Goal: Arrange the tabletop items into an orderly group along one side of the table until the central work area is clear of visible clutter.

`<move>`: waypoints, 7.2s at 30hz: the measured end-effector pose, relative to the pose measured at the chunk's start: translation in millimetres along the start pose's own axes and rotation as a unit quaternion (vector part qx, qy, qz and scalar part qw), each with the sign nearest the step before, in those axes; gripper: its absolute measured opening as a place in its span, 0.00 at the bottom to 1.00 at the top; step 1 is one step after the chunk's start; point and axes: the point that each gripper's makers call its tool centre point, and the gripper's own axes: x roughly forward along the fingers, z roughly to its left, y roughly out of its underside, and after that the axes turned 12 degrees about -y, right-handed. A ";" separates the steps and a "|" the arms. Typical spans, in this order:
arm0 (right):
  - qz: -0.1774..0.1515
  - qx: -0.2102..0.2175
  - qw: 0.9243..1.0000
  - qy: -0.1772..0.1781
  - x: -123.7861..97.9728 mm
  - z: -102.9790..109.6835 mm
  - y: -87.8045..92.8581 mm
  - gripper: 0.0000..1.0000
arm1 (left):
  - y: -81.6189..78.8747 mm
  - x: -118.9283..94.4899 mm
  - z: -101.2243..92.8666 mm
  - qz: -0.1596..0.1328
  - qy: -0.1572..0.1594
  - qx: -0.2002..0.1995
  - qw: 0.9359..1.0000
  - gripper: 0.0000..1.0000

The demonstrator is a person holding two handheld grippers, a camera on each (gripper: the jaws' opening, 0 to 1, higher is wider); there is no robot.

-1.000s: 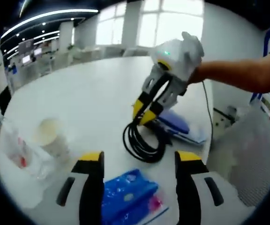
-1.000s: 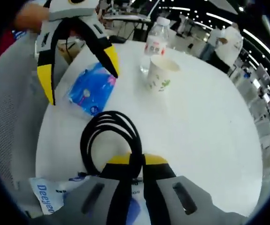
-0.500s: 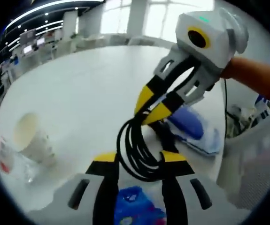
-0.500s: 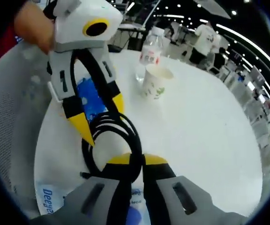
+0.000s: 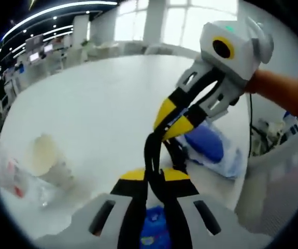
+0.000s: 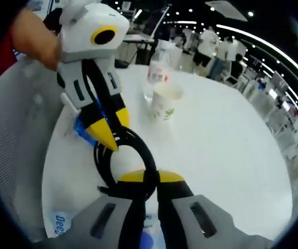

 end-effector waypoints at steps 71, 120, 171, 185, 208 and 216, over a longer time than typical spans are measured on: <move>0.186 0.273 0.943 0.038 -145.9 41.8 228.1 0.05 | -55.3 130.5 -212.7 0.018 0.149 0.171 0.974 0.14; 0.143 0.245 0.951 0.121 -163.3 22.2 228.7 0.85 | -69.2 97.6 -208.6 -0.017 0.210 0.132 0.969 0.82; 0.055 0.263 0.954 0.134 -121.9 130.7 101.1 0.99 | -73.9 91.3 -112.2 -0.027 0.257 0.162 0.952 0.94; 0.055 0.292 0.945 0.135 -102.7 127.9 94.6 0.98 | -50.1 132.9 -108.1 -0.002 0.272 0.194 0.943 0.50; 0.054 0.314 0.938 0.135 -98.5 136.3 101.4 0.96 | -45.9 145.5 -104.9 -0.005 0.244 0.240 0.940 0.00; 0.058 0.311 0.939 0.133 -94.4 132.8 102.0 0.95 | -44.5 136.2 -84.8 0.003 0.217 0.219 0.951 0.00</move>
